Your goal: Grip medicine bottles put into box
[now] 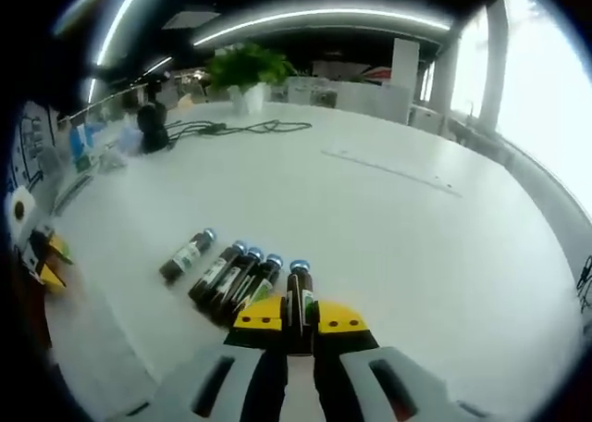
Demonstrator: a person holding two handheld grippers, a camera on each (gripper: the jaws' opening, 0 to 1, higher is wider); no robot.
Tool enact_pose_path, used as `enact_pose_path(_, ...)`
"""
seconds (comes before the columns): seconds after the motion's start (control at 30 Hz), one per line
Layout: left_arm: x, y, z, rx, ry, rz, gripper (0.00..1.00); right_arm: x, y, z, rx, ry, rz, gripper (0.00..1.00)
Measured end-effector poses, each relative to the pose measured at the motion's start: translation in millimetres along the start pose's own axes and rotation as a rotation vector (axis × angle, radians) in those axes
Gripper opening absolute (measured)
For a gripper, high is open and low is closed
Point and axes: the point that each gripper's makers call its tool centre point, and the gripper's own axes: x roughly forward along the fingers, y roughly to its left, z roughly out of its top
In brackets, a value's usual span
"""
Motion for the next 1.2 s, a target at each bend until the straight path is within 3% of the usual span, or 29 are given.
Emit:
enact_pose_path(0.73,-1,0.7,0.4,-0.004,-0.004,0.001,0.10,-51,32,13.3,-0.022,-0.133,-0.006,0.06)
enact_pose_path(1.2,0,0.1,0.7,-0.004,-0.004,0.000,0.10,-78,56,7.8,-0.011,-0.153,-0.001,0.06)
